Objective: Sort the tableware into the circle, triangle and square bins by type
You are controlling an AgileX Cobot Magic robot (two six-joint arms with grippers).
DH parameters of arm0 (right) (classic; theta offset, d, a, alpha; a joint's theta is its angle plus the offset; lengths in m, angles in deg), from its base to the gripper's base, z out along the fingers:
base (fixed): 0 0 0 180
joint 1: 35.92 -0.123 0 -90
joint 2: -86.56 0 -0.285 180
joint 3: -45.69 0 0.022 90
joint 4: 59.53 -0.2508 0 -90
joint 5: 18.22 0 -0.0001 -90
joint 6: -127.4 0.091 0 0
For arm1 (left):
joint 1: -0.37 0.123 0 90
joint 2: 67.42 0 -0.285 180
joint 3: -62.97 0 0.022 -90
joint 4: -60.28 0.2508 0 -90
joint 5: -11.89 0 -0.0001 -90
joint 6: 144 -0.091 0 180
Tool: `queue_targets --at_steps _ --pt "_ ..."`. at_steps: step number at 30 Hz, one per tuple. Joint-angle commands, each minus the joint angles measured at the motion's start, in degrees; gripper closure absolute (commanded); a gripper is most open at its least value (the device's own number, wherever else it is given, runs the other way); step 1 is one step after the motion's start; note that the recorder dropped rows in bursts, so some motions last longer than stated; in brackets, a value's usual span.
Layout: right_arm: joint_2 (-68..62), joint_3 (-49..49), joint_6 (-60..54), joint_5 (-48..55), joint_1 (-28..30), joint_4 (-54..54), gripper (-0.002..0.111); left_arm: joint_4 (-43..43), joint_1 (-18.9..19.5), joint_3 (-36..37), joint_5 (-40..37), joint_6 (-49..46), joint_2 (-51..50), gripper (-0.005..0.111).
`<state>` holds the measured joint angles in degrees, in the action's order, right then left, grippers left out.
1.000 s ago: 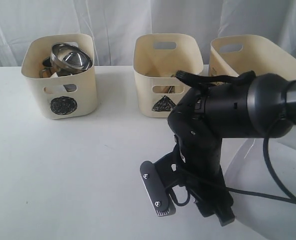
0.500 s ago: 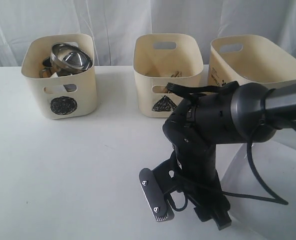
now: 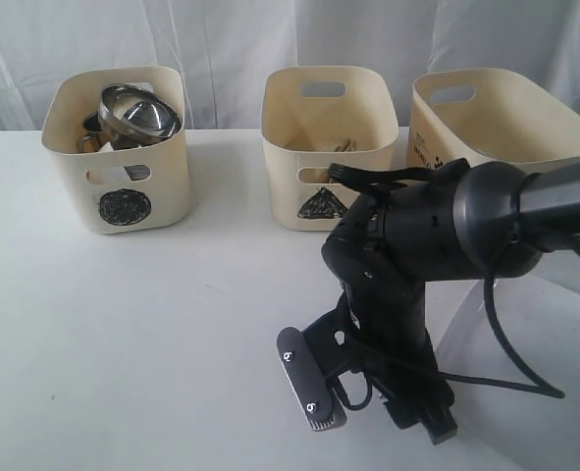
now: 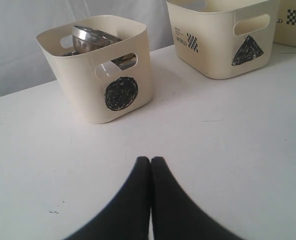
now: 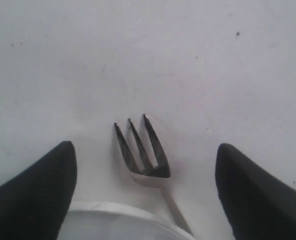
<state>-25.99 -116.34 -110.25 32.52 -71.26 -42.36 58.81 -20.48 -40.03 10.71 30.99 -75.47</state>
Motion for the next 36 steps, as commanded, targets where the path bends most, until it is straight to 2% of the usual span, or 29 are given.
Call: queue_targets --at_steps 1,12,15,20,25,36 --pt "-0.42 1.79 -0.62 -0.52 0.49 0.42 0.037 -0.36 0.14 0.22 -0.18 -0.17 0.26 0.107" --pt "-2.05 2.7 -0.23 -0.52 0.49 0.38 0.038 -0.36 0.14 0.22 -0.18 -0.17 0.26 0.107" --pt "-2.05 2.7 -0.14 -0.52 0.49 0.38 0.047 -0.36 0.14 0.22 -0.18 -0.17 0.26 0.107" --pt "-2.05 2.7 0.0 -0.52 0.49 0.27 0.072 -0.36 0.14 0.22 -0.18 -0.17 0.26 0.107" --pt "-2.05 2.7 0.0 -2.09 0.49 0.27 0.083 -0.36 0.14 0.22 -0.18 -0.17 0.26 0.107" --pt "-2.05 2.59 0.0 -8.71 -0.2 -2.35 0.084 -0.36 0.14 0.22 -0.18 -0.07 0.26 0.107"
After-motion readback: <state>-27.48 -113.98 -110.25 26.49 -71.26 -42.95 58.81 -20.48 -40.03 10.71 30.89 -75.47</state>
